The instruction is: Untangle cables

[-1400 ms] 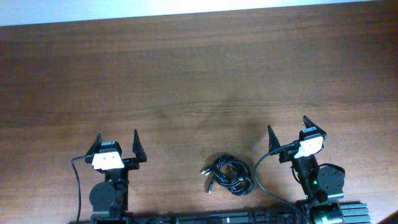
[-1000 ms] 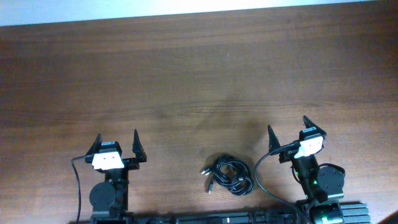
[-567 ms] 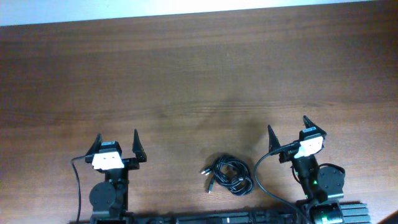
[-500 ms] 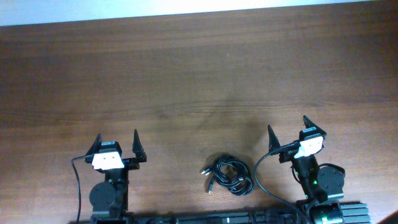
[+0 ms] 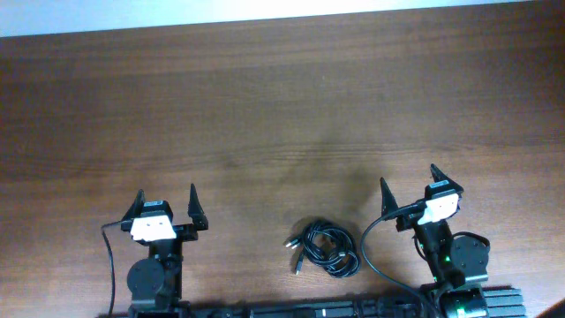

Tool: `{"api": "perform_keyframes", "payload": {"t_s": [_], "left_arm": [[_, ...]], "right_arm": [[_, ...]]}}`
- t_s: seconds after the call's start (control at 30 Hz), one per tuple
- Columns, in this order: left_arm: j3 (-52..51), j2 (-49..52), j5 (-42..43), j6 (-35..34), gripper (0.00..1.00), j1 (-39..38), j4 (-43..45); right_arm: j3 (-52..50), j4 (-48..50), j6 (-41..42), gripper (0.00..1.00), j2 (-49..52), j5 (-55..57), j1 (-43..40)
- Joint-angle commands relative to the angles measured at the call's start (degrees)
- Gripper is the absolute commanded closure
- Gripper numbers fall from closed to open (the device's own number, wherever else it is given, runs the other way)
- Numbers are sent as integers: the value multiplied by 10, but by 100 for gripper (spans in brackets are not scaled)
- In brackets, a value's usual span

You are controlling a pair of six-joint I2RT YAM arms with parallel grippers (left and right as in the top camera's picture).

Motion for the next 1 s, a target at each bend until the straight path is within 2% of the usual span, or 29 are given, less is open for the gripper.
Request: {"api": "perform_keyframes", "payload": {"t_s": [0.0, 0.97], "left_arm": [[-1, -4, 5, 11, 1, 3, -3], [-1, -4, 5, 11, 1, 3, 3]], "right_arm": [[-3, -4, 1, 1, -1, 3, 2], [-3, -4, 1, 1, -1, 3, 2]]}}
